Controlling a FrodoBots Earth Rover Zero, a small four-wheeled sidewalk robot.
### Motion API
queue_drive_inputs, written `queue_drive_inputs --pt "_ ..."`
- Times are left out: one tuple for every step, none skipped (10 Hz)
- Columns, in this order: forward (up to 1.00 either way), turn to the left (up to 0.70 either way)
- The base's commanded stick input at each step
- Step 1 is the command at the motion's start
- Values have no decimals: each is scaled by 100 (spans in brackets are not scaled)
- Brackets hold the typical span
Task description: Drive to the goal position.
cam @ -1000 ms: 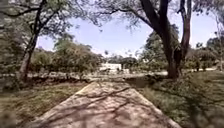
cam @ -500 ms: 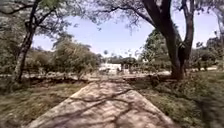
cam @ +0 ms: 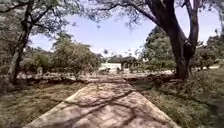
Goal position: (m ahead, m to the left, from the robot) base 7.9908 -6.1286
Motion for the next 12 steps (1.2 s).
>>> queue_drive_inputs --pt "50 0" --pt "50 0" --pt "50 0" --pt "50 0" --pt "50 0" --pt "50 0" --pt "50 0" --pt "50 0" --pt "50 0" --pt "50 0" --pt "50 0" --pt "50 0"
